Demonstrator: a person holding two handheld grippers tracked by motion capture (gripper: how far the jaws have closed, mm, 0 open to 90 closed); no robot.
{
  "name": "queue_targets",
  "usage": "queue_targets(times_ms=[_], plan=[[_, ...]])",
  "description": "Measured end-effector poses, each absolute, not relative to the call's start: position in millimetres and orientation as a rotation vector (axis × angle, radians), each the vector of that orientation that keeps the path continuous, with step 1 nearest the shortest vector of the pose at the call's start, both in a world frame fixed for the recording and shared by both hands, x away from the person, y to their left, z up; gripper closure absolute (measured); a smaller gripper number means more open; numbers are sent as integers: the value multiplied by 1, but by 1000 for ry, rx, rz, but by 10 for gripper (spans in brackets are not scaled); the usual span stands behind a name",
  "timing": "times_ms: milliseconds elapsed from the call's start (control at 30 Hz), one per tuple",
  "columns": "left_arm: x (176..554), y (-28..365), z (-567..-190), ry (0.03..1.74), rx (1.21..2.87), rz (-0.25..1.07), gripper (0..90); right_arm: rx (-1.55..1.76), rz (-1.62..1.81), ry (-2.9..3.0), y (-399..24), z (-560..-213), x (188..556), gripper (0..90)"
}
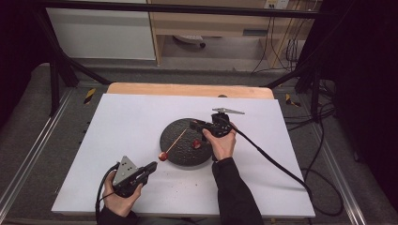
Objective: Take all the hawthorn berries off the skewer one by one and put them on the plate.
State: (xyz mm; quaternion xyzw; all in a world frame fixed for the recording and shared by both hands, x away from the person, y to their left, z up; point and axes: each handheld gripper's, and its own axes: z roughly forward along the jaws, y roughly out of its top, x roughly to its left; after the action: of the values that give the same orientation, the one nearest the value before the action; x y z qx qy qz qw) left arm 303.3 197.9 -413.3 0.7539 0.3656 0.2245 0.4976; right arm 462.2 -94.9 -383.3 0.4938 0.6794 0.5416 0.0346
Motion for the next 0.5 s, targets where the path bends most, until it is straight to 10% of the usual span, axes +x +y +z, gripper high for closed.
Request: queue_targets(times_ms=[500], plan=[[305, 200, -414, 899, 1823, 544, 885, 1553, 1527, 2119, -100, -415, 478, 607]])
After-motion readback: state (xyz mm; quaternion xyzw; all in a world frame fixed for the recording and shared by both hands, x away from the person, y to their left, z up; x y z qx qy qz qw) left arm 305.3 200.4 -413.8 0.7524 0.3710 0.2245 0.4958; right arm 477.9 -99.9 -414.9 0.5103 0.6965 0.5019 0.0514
